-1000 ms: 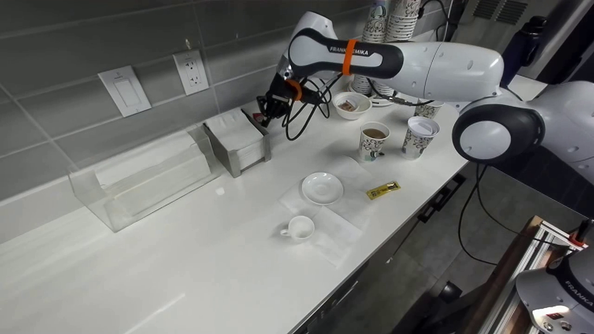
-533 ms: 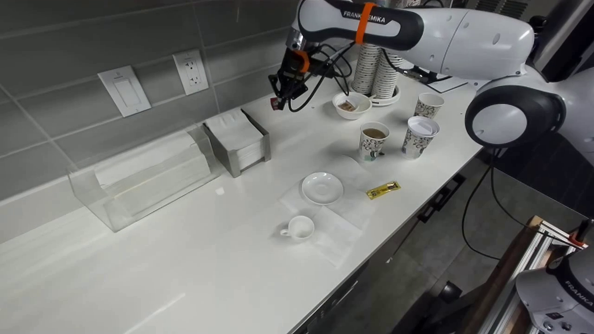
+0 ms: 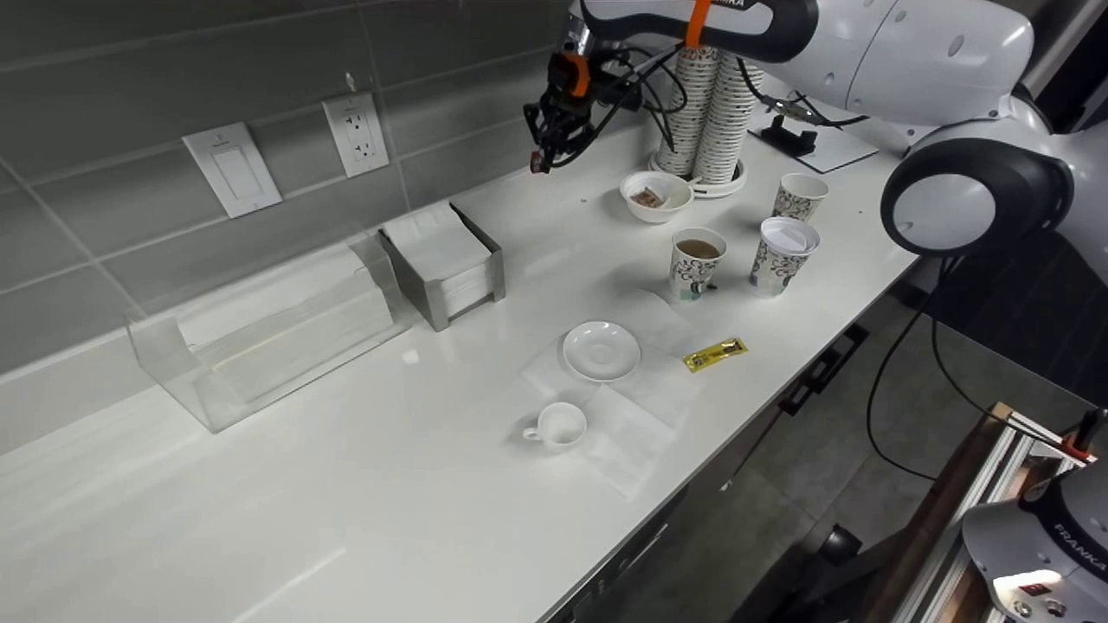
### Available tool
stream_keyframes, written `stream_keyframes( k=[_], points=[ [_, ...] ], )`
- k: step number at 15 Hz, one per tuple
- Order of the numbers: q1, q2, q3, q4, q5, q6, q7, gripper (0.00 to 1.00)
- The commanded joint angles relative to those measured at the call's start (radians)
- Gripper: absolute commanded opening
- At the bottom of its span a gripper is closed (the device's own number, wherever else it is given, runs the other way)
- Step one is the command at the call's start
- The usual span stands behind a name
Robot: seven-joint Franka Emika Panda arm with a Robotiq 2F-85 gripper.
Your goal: Put the small pink object into the white bowl
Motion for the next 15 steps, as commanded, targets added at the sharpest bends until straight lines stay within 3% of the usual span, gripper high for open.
stream_keyframes(
  k=[1, 10, 15],
  points=[
    [0.001, -0.001, 0.0, 0.0, 0.0, 0.0, 0.0, 0.0],
    [-0.071, -0.019, -0.154, -0.058, -0.053, -0.136, 0.147, 0.0],
    [-0.118, 0.001, -0.21, -0.111, -0.038, -0.11, 0.272, 0.0]
  ],
)
